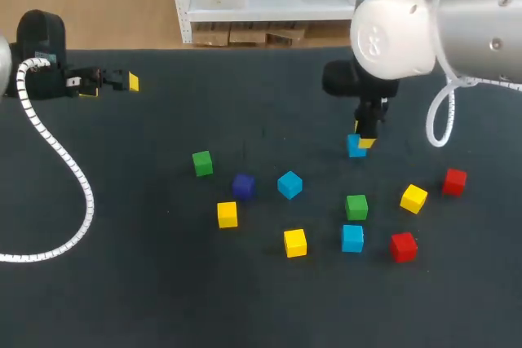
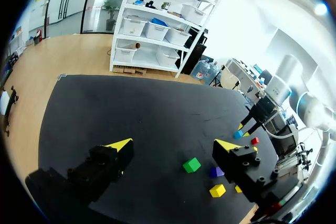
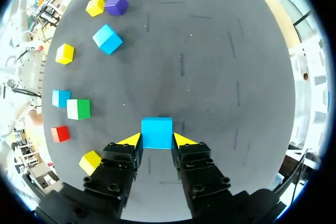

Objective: Place the blue cubes, place green cubes on the blue cubes, place the yellow cubes on the green cubes, then place the red cubes on the yellow cubes, and place purple cube on the red cubes.

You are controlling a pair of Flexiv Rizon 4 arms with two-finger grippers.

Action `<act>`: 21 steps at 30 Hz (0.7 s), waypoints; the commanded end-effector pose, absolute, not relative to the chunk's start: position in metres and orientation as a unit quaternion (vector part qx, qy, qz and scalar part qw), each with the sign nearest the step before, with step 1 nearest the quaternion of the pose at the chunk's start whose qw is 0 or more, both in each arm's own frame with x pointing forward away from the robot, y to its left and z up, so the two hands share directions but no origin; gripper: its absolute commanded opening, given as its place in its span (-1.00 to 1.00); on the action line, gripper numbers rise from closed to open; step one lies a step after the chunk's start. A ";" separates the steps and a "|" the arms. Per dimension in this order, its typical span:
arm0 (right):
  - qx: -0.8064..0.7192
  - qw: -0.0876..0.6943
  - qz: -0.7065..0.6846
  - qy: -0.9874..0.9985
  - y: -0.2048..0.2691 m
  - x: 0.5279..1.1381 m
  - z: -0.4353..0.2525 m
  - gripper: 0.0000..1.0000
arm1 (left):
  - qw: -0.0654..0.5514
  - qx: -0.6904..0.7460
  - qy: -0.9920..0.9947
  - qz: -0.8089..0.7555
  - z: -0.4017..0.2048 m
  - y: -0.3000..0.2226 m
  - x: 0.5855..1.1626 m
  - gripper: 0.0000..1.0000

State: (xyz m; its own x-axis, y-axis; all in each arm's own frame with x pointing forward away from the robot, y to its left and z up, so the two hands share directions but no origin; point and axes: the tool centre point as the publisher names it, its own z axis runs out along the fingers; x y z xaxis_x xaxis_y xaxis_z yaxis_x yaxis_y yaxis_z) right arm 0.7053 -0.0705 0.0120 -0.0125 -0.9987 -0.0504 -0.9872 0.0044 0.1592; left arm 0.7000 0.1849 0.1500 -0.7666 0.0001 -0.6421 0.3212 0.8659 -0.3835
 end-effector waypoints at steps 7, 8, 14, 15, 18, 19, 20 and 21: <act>0.697 0.041 -0.091 -0.710 -0.068 0.713 0.005 -1.00 | 0.330 0.088 0.908 -0.243 0.150 0.185 0.700 1.00; 0.697 0.041 -0.091 -0.711 -0.068 0.713 0.004 -1.00 | 0.330 0.088 0.908 -0.243 0.150 0.185 0.700 1.00; 0.698 0.037 -0.088 -0.709 -0.067 0.714 0.004 -1.00 | 0.330 0.088 0.908 -0.243 0.150 0.185 0.700 1.00; 0.699 0.037 -0.088 -0.708 -0.066 0.714 0.004 -1.00 | 0.330 0.088 0.908 -0.243 0.150 0.185 0.700 1.00; 0.702 0.037 -0.085 -0.706 -0.066 0.714 0.004 -1.00 | 0.330 0.088 0.908 -0.243 0.150 0.185 0.700 1.00; 0.702 0.037 -0.084 -0.706 -0.066 0.714 0.004 -0.97 | 0.330 0.088 0.908 -0.243 0.150 0.185 0.700 1.00; 0.703 0.037 -0.084 -0.705 -0.065 0.714 0.004 -0.93 | 0.330 0.088 0.908 -0.243 0.150 0.185 0.700 1.00; 0.703 0.036 -0.084 -0.705 -0.065 0.714 0.004 -0.88 | 0.330 0.088 0.908 -0.243 0.150 0.185 0.700 1.00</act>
State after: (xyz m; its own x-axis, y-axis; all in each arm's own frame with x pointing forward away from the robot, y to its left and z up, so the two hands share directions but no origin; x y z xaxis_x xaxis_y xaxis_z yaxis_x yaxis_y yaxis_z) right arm 0.7141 -0.0658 0.0047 -0.0092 -0.9977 -0.0669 -0.9853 -0.0024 0.1710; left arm 0.7000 0.1849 0.1500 -0.7666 0.0000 -0.6421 0.3212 0.8659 -0.3835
